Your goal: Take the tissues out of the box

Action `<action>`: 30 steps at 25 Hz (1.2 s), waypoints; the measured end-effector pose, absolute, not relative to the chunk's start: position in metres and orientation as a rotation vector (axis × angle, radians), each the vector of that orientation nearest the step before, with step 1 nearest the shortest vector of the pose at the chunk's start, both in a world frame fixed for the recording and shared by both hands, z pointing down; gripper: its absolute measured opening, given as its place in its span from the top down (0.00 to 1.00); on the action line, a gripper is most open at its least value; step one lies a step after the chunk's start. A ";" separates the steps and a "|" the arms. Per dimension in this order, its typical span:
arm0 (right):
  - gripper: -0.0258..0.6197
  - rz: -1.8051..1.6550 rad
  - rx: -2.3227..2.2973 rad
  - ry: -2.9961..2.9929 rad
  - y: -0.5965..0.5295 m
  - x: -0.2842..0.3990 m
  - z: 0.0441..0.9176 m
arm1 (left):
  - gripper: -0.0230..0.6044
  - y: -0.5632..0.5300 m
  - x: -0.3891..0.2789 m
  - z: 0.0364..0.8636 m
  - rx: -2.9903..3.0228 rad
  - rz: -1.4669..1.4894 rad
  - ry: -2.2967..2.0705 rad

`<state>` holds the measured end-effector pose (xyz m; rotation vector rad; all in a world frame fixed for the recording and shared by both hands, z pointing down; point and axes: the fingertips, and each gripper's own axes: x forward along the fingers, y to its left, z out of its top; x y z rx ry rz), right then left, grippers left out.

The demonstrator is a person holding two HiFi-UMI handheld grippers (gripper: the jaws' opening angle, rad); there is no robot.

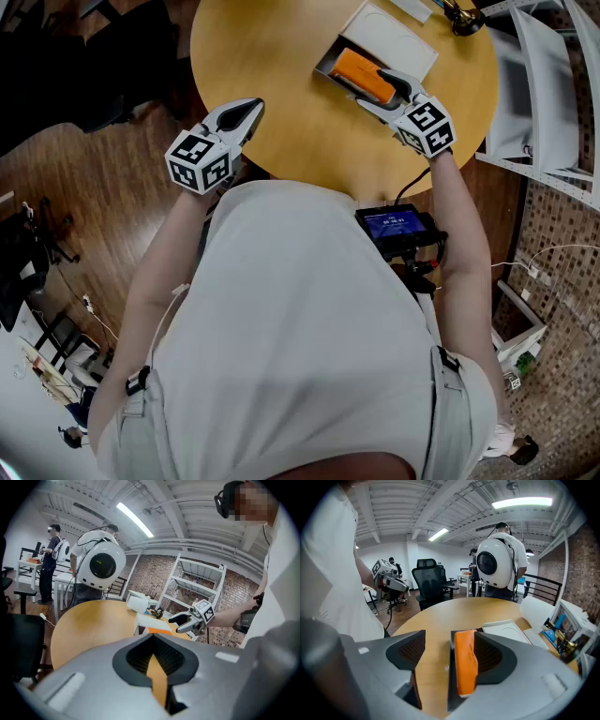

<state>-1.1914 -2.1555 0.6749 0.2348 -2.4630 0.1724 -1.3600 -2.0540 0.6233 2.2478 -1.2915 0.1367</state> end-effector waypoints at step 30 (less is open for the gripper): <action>0.51 0.154 0.167 -2.084 -2.235 -1.148 0.776 | 0.96 -2.079 -1.368 0.639 2.192 0.117 -1.367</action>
